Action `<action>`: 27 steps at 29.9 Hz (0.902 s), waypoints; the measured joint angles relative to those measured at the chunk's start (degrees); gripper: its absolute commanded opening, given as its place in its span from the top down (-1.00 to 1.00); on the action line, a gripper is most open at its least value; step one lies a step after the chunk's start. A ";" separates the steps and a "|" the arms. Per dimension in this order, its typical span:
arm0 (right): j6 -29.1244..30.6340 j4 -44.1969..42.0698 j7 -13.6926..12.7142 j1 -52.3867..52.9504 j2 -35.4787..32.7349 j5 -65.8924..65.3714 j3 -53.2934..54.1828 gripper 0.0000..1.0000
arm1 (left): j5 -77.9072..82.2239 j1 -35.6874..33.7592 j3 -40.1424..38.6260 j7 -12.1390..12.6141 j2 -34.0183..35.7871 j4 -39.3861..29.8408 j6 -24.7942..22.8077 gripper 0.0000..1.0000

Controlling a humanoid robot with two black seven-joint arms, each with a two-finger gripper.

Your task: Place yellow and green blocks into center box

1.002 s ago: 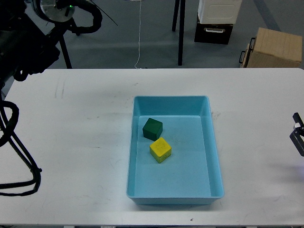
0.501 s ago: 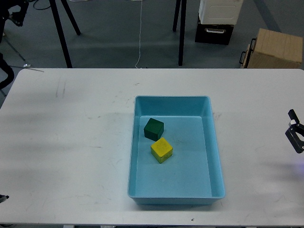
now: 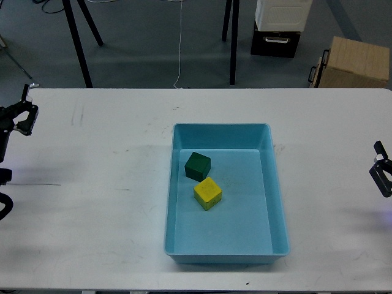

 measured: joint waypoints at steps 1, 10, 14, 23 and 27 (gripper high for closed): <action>0.00 0.05 0.00 -0.83 0.75 0.00 -0.06 -1.00 | 0.03 3.06 -1.10 0.00 -1.06 -2.44 0.00 -1.00; 0.00 2.42 0.00 -5.49 3.09 -0.25 -2.10 -1.00 | 0.61 16.94 -1.33 0.48 -8.68 -9.09 0.00 -1.00; 0.00 2.77 0.00 -5.94 3.11 -0.26 -2.27 -1.00 | 0.73 18.68 0.23 2.27 -9.84 -9.12 0.00 -1.00; 0.00 2.84 0.00 -5.90 3.03 -0.27 -2.42 -1.00 | 0.73 18.82 0.56 2.67 -10.04 -9.19 0.00 -1.00; 0.00 2.84 0.00 -5.85 3.08 -0.27 -2.45 -1.00 | 0.70 18.77 0.56 2.72 -9.98 -9.21 0.00 -1.00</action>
